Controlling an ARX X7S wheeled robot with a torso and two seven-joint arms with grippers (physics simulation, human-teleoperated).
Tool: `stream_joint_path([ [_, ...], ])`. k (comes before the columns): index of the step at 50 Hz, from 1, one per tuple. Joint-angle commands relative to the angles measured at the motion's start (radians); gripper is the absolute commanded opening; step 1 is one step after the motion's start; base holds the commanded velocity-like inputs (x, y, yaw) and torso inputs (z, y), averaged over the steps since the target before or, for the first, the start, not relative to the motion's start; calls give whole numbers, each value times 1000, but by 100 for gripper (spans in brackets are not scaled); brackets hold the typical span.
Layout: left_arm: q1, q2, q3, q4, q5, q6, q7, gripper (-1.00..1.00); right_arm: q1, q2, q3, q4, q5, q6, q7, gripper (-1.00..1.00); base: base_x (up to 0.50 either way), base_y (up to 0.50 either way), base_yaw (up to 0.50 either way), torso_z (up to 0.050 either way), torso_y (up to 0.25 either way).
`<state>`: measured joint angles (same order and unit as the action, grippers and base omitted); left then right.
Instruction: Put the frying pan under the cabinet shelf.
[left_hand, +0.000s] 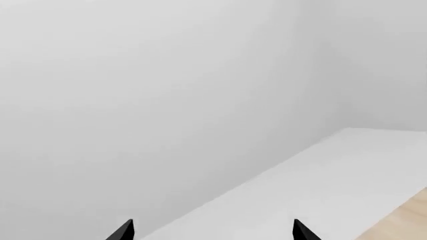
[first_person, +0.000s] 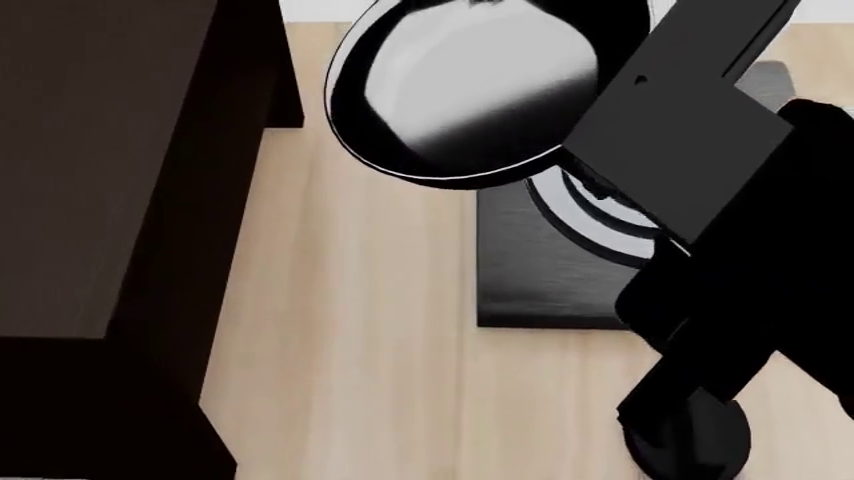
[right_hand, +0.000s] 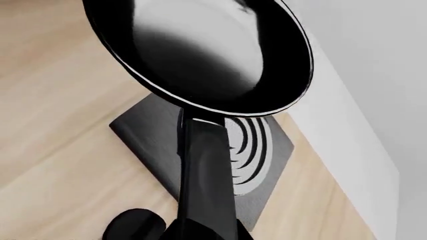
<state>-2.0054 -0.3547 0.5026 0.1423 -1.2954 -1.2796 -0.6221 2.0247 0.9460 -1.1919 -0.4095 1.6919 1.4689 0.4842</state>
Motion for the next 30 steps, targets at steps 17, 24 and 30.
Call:
stream_joint_path([
  [17, 11, -13, -29, 7, -56, 3, -41, 100, 41, -80, -24, 21, -101, 0, -18, -100, 0, 0, 0, 6, -26],
  [24, 18, -17, -30, 12, -62, 8, -45, 100, 28, -95, -48, 22, -117, -3, -27, -100, 0, 0, 0, 0, 0],
  [30, 25, -19, -31, 22, -73, 9, -53, 100, -8, -86, -73, 8, -111, -11, -20, -100, 0, 0, 0, 0, 3],
])
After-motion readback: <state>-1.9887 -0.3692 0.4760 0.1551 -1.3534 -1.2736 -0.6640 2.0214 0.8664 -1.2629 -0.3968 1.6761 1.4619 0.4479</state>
